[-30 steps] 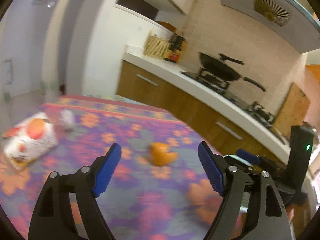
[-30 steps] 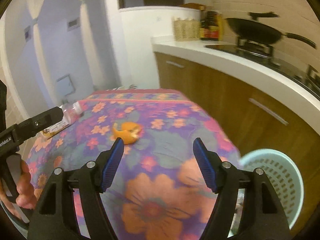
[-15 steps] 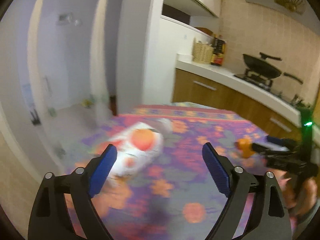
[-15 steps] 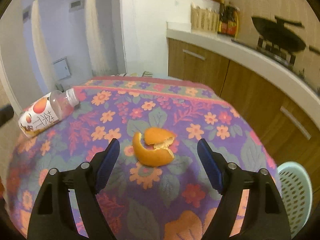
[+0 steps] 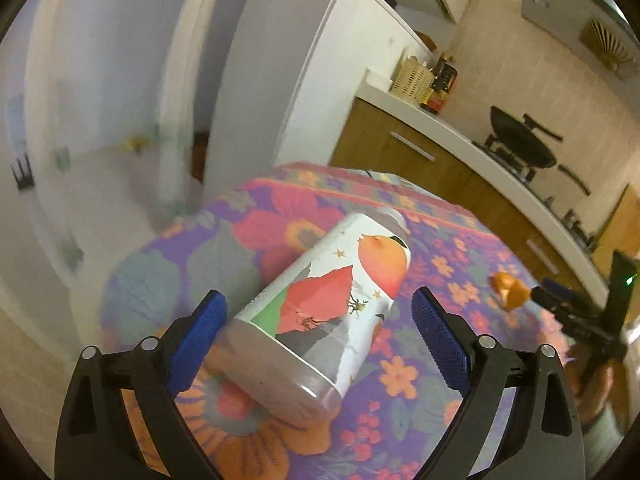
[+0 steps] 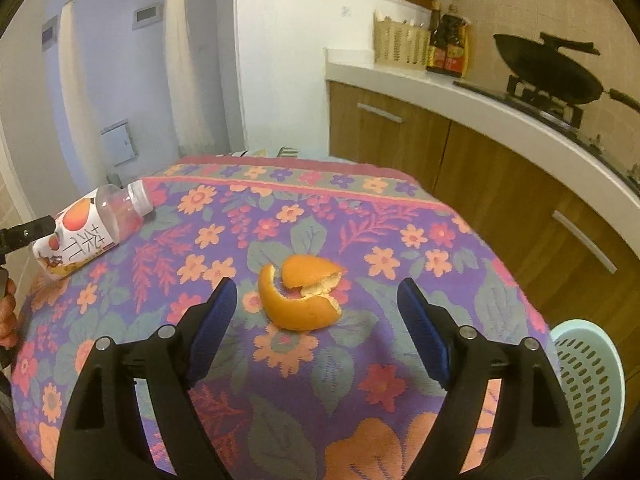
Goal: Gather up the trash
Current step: 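Grasp the white juice bottle with the left gripper while the right gripper grasps the orange peel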
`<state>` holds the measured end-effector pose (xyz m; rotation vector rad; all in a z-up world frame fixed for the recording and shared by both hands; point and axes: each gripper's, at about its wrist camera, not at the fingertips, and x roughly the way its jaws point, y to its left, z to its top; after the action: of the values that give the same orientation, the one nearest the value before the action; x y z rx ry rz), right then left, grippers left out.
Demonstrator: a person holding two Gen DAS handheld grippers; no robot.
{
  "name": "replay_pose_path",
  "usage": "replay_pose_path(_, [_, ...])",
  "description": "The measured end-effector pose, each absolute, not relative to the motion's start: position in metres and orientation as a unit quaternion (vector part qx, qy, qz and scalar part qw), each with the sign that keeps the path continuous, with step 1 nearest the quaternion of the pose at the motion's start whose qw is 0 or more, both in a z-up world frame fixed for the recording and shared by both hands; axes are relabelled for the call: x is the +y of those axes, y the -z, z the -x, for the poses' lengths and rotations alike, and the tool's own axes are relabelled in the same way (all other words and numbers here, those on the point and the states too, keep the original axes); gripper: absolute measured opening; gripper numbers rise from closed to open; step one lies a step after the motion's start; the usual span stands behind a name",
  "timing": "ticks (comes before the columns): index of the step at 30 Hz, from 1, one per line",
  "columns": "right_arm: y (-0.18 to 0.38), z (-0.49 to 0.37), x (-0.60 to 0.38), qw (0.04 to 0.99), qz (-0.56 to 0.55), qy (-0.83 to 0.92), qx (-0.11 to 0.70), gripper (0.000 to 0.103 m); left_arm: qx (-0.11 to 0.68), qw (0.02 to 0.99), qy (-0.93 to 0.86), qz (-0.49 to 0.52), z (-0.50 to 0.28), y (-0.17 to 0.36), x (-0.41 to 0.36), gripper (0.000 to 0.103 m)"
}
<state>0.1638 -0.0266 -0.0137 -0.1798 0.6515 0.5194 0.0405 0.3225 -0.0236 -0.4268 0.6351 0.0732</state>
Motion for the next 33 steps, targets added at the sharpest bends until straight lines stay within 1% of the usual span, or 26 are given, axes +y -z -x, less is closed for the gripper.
replay_pose_path(5, [0.012, -0.16, -0.027, 0.914, 0.093, -0.249, 0.306, 0.081, 0.318, 0.926, 0.017, 0.203, -0.033, 0.022, 0.292, 0.09])
replay_pose_path(9, [0.012, -0.16, -0.028, 0.912, 0.085, -0.252, 0.313, 0.081, 0.359, 0.925, -0.019, 0.122, -0.047, 0.025, 0.256, 0.09])
replay_pose_path(11, [0.012, -0.162, -0.03, 0.911, 0.08, -0.254, 0.316, 0.081, 0.386, 0.917, -0.063, 0.076, -0.063, 0.03, 0.24, 0.085])
replay_pose_path(14, [0.013, -0.164, -0.033, 0.909, 0.075, -0.255, 0.32, 0.084, 0.411, 0.903, -0.113, 0.049, -0.083, 0.035, 0.234, 0.072])
replay_pose_path(15, [0.013, -0.164, -0.034, 0.909, 0.072, -0.255, 0.322, 0.089, 0.421, 0.897, -0.13, 0.048, -0.088, 0.039, 0.234, 0.059])
replay_pose_path(16, [0.013, -0.165, -0.035, 0.909, 0.07, -0.255, 0.323, 0.091, 0.423, 0.893, -0.144, 0.051, -0.09, 0.041, 0.234, 0.059])
replay_pose_path(21, [0.016, -0.169, -0.035, 0.903, 0.067, -0.26, 0.335, 0.091, 0.389, 0.905, -0.144, 0.091, -0.078, 0.035, 0.231, 0.058])
replay_pose_path(27, [0.036, -0.194, -0.011, 0.873, 0.102, -0.247, 0.409, 0.091, 0.338, 0.93, -0.104, 0.102, -0.069, 0.018, 0.204, 0.058])
replay_pose_path(29, [0.04, -0.201, -0.012, 0.866, 0.092, -0.249, 0.423, 0.081, 0.334, 0.933, -0.09, 0.101, -0.072, 0.016, 0.194, 0.058])
replay_pose_path(30, [0.041, -0.204, -0.015, 0.864, 0.082, -0.253, 0.428, 0.068, 0.335, 0.933, -0.087, 0.102, -0.072, 0.016, 0.191, 0.058])
replay_pose_path(31, [0.042, -0.205, -0.018, 0.86, 0.071, -0.263, 0.432, 0.049, 0.335, 0.933, -0.081, 0.101, -0.072, 0.016, 0.187, 0.059])
replay_pose_path(33, [0.041, -0.203, -0.02, 0.858, 0.065, -0.275, 0.428, 0.029, 0.337, 0.934, -0.075, 0.095, -0.071, 0.016, 0.179, 0.059])
